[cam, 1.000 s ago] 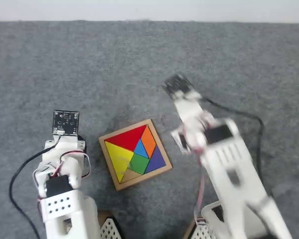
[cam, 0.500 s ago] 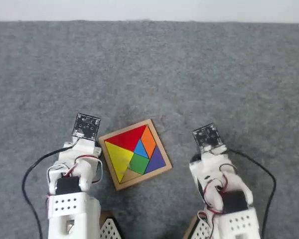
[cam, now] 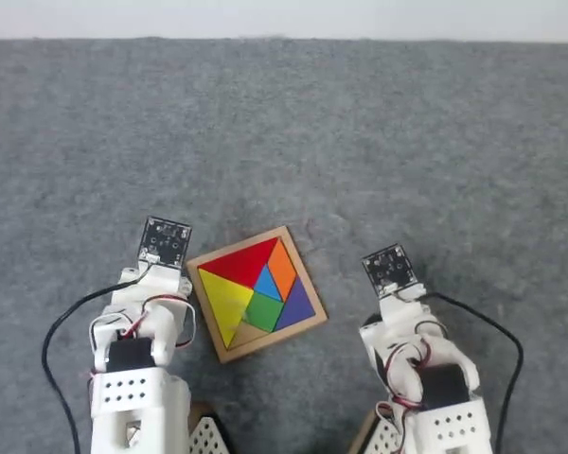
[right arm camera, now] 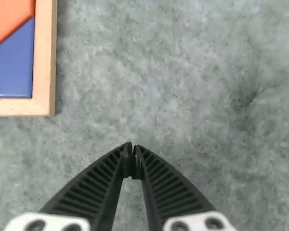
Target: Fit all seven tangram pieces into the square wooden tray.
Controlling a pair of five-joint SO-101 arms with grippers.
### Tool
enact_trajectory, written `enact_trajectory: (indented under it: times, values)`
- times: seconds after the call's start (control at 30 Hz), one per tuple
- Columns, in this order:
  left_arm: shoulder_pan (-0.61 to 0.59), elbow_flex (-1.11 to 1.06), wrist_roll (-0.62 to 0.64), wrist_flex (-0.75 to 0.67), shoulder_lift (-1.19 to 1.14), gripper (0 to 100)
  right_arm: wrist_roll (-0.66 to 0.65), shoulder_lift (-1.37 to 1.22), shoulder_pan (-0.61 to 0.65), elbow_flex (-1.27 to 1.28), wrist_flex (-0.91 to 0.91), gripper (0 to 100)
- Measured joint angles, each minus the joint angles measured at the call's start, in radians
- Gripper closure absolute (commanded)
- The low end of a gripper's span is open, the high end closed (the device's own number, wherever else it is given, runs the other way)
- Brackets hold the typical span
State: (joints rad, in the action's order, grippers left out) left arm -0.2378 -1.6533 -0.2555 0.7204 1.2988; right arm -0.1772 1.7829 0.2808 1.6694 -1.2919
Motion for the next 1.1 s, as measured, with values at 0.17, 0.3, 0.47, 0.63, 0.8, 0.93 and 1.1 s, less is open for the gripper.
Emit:
enact_trajectory:
  times: [0.17, 0.3, 0.47, 0.63, 0.8, 0.93, 1.1]
  values:
    - [0.000, 0.000, 0.000, 0.018, 0.015, 99, 0.000, 0.003, 0.000, 0.000, -0.012, 99.2]
    - [0.000, -0.028, 0.000, 0.025, 0.164, 99, 0.000, 0.003, 0.000, 0.000, -0.012, 99.2]
    - [0.000, -0.044, 0.000, 0.206, 0.465, 99, 0.000, 0.003, 0.000, 0.000, -0.012, 99.2]
    - [0.012, -0.044, 0.002, 0.264, 0.473, 98, 0.000, 0.009, 0.000, 0.000, -0.012, 99.2]
    - [0.018, -0.044, 0.000, 0.265, 0.471, 98, 0.000, 0.009, 0.000, 0.000, -0.012, 99.2]
    - [0.023, -0.044, 0.000, 0.265, 0.471, 98, 0.000, 0.009, 0.000, 0.000, -0.012, 99.2]
    - [0.023, -0.044, 0.000, 0.265, 0.471, 98, 0.000, 0.009, 0.000, 0.000, -0.012, 99.2]
